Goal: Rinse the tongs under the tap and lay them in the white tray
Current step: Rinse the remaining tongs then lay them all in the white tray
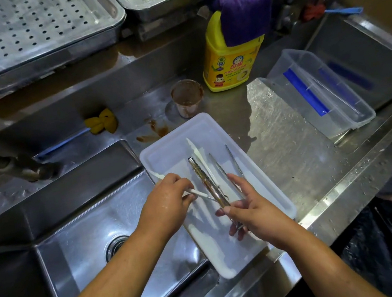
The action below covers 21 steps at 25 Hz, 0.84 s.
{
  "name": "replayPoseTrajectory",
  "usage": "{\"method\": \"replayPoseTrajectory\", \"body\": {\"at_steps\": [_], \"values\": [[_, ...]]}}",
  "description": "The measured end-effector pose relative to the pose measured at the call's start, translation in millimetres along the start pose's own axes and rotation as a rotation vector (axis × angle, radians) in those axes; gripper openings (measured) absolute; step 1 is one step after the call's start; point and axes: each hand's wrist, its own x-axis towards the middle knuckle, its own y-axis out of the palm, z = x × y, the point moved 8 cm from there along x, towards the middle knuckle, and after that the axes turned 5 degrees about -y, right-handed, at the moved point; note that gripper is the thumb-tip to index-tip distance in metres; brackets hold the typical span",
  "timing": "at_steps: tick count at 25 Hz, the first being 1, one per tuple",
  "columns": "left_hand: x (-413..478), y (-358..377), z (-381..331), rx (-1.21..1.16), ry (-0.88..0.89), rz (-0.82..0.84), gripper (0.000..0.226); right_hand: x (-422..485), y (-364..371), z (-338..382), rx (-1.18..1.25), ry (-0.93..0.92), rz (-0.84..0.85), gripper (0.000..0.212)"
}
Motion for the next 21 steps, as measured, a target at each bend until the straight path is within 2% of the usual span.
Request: {"method": "replayPoseTrajectory", "body": {"at_steps": [2, 4, 7, 9, 12, 16, 19, 21], "values": [[2, -8, 9, -0.007, -0.041, -0.037, 0.010, -7, -5, -11, 0.009, 0.035, 0.016, 0.069], [4, -12, 17, -0.002, -0.077, -0.041, 0.011, -13, -15, -20, -0.037, 0.062, -0.020, 0.056], [2, -11, 25, 0.020, -0.098, -0.028, 0.010, -17, -41, -31, -0.071, 0.072, -0.171, 0.039], [-3, -7, 23, 0.028, -0.058, -0.007, 0.010, -20, -56, -24, -0.093, 0.047, -0.299, 0.038], [-12, 6, 13, 0.053, 0.048, 0.074, 0.012, -15, -58, 13, -0.487, -0.061, -0.405, 0.043], [-20, 26, -10, 0.104, 0.208, 0.178, 0.015, 22, -7, 74, -0.755, -0.263, -0.356, 0.040], [-23, 34, -20, 0.157, 0.256, 0.186, 0.016, 62, 37, 93, -0.930, -0.229, -0.270, 0.029], [-24, 33, -17, 0.158, 0.236, 0.183, 0.016, 81, 55, 94, -0.984, -0.186, -0.235, 0.032]]}}
